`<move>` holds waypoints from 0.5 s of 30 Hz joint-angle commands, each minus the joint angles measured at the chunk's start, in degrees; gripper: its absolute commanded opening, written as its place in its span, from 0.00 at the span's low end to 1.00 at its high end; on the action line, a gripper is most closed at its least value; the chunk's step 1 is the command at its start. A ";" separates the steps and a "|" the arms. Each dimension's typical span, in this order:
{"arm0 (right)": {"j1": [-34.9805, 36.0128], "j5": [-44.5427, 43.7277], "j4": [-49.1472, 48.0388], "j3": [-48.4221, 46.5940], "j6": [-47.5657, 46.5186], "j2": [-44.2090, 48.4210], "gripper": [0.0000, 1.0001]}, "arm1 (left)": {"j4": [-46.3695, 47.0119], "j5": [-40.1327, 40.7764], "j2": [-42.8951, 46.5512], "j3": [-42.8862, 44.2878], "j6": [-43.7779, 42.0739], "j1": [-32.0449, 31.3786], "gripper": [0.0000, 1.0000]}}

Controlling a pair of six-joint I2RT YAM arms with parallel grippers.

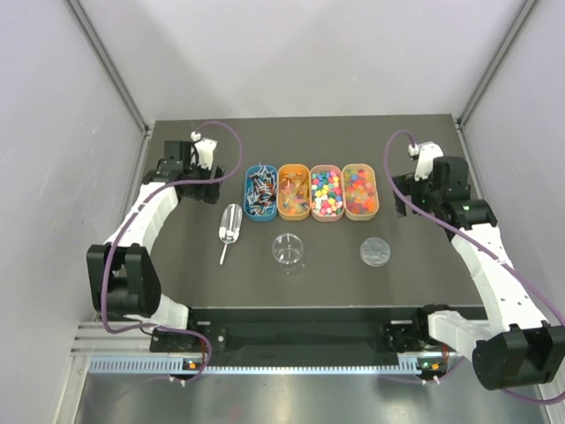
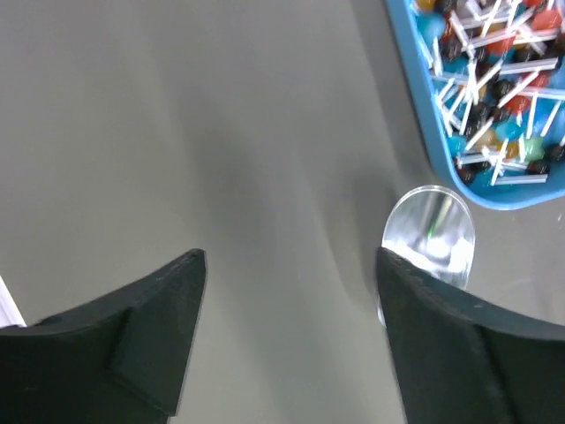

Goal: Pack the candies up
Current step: Pick up the spatula from the center of the board.

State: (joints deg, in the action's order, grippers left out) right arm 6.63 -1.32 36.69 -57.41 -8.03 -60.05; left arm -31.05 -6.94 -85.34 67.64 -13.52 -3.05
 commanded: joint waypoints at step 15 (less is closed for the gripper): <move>-1.62 11.61 4.97 -1.57 -14.99 -0.07 1.00 | -28.89 -23.18 -30.15 33.41 -11.19 1.81 0.99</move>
State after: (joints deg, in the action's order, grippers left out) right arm 5.80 8.80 41.23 -57.56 -21.58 -61.58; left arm -53.45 -21.89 -116.55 93.43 -23.83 -2.81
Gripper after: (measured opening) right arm 0.996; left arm 0.986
